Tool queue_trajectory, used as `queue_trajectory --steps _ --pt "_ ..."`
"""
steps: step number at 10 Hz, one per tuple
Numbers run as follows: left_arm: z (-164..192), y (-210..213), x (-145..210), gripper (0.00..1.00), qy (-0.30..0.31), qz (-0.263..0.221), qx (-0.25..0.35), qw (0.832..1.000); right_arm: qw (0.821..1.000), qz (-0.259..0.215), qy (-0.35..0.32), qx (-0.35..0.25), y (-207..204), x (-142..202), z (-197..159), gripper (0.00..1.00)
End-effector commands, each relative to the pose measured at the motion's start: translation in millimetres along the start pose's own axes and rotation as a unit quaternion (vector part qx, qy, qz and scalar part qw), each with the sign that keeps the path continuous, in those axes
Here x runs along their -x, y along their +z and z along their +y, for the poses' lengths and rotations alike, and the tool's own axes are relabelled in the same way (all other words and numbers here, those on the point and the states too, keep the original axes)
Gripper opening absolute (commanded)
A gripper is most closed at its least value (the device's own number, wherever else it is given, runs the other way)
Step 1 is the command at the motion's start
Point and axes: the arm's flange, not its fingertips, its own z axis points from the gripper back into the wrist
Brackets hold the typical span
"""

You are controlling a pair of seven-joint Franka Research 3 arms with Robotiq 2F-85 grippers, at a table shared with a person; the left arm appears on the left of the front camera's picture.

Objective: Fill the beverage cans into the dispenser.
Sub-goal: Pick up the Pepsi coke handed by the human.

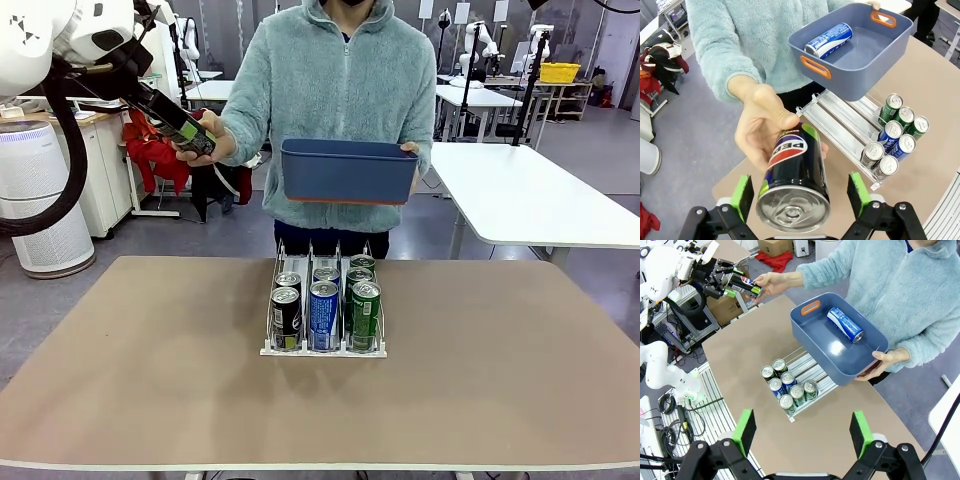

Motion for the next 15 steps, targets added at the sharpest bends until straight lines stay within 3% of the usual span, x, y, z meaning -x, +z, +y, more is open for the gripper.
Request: queue_trajectory --steps 1,2,3,4,5,6,12,13,15 --pt "1 2 -1 1.00 0.001 -0.003 -0.001 1.000 1.000 0.003 0.000 -0.003 1 0 0 1.00" --pt "1 2 -1 1.00 0.001 -0.003 -0.001 1.000 1.000 0.003 0.000 -0.003 1 0 0 1.00" --pt "0 1 -1 0.88 0.000 -0.001 0.000 1.000 1.000 0.003 0.000 -0.003 1 0 0 1.00" --pt "0 0 -1 0.40 -0.007 0.007 -0.002 1.000 1.000 0.003 0.000 -0.003 1 0 0 1.00" --pt "1 0 -2 0.28 -0.006 0.008 0.001 1.000 1.000 0.003 0.000 -0.003 1 0 0 1.00" --pt "1 1 -1 0.00 -0.006 0.008 0.002 1.000 1.000 0.003 0.000 -0.003 1 0 0 1.00" --pt "3 2 -8 0.00 -0.014 0.006 0.014 1.000 1.000 0.003 0.000 -0.003 1 0 0 1.00" --pt "-2 6 -13 0.10 0.024 -0.004 0.024 0.999 1.000 0.003 0.000 -0.003 1 0 0 1.00" --pt "-2 0 -3 0.10 -0.006 0.002 0.002 1.000 1.000 0.003 0.000 -0.003 1 0 0 1.00"
